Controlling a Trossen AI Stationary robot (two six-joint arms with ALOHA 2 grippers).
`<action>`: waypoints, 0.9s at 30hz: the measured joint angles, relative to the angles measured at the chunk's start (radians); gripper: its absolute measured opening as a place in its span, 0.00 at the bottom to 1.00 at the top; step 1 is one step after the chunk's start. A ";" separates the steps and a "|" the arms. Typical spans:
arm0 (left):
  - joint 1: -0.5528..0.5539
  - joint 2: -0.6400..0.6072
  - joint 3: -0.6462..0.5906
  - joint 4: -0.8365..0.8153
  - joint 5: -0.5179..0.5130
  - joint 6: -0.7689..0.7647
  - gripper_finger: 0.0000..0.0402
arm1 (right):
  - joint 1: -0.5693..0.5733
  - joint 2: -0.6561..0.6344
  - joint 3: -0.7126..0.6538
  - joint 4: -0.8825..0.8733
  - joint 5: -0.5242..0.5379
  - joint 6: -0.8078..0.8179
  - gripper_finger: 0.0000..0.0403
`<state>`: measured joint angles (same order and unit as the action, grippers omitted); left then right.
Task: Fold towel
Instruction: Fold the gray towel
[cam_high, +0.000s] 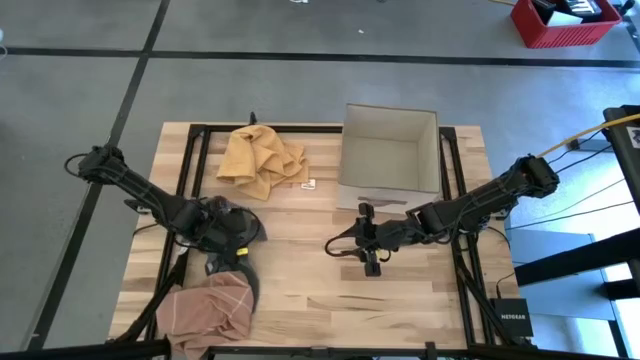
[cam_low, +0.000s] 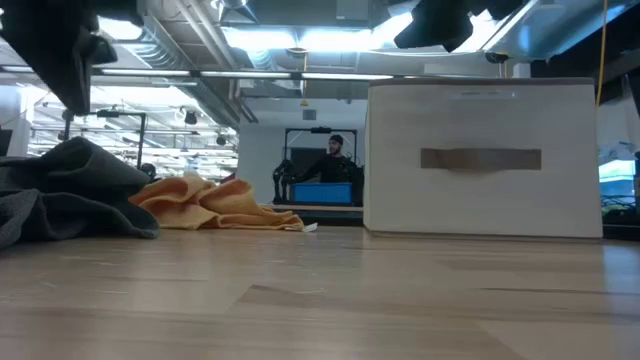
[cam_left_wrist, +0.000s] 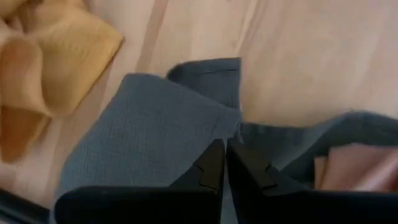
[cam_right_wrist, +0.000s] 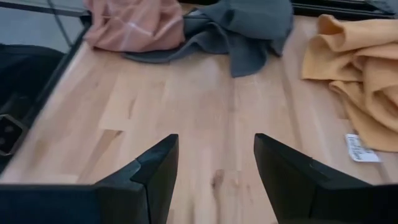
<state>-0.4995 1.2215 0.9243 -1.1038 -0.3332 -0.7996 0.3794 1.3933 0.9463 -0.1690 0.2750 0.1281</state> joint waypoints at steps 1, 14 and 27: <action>0.000 0.010 -0.006 0.000 0.001 -0.011 0.03 | 0.000 0.004 0.000 0.001 0.002 0.002 0.53; -0.007 0.030 -0.031 -0.064 0.166 -0.127 0.35 | 0.000 0.065 0.000 -0.005 -0.005 0.004 0.53; -0.064 0.220 -0.072 -0.093 0.015 -0.164 0.34 | 0.000 0.065 0.000 -0.004 0.014 0.003 0.53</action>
<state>-0.5636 1.4411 0.8524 -1.1966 -0.3182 -0.9641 0.3794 1.4578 0.9463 -0.1734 0.2890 0.1310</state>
